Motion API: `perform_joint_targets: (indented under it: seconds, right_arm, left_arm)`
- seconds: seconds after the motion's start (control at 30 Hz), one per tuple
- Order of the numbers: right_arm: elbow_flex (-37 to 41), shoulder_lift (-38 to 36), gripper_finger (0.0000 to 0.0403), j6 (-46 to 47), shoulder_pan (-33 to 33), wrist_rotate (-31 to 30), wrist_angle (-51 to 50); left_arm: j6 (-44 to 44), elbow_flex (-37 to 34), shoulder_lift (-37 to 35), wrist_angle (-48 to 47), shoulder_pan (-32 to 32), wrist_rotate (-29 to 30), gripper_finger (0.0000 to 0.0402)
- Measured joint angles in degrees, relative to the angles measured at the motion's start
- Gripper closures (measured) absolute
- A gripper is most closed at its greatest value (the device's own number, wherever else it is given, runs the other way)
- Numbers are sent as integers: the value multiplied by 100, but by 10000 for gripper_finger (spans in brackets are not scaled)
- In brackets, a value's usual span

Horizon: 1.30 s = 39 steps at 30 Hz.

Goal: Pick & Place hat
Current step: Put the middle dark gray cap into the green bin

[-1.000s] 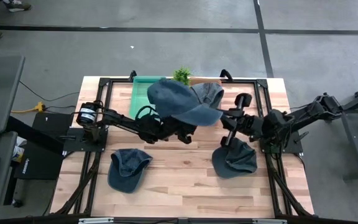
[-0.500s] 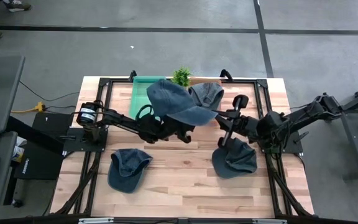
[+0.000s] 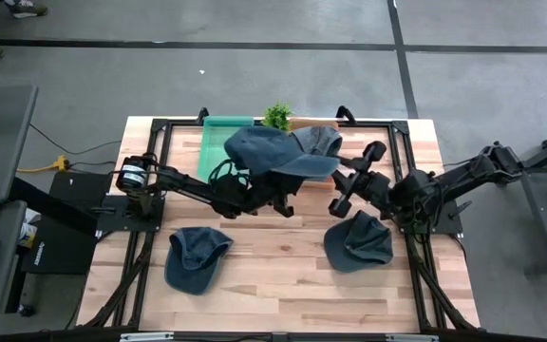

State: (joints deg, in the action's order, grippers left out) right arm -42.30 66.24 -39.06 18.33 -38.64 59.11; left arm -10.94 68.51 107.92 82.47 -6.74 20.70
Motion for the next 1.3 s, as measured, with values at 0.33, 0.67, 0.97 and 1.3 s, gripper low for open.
perform_joint_targets:
  seconds: [0.33, 0.67, 0.97, 1.3]
  right_arm:
    - [3, -170, 223, -608, 87, -778, -36]
    - [9, -902, 176, -943, 536, -1504, -666]
    - [-20, -1394, 176, -902, 1020, -2858, -1371]
    - [-9, -1465, 175, -1222, 1383, -4187, -1549]
  left_arm:
    - [58, -7, -7, -1186, 10, 496, 394]
    - [462, 0, -745, -3735, 0, 1534, 394]
    - [361, -28, -1789, -7715, 0, 2651, 394]
    - [-2017, -14, -3254, -12537, 0, 2964, 395]
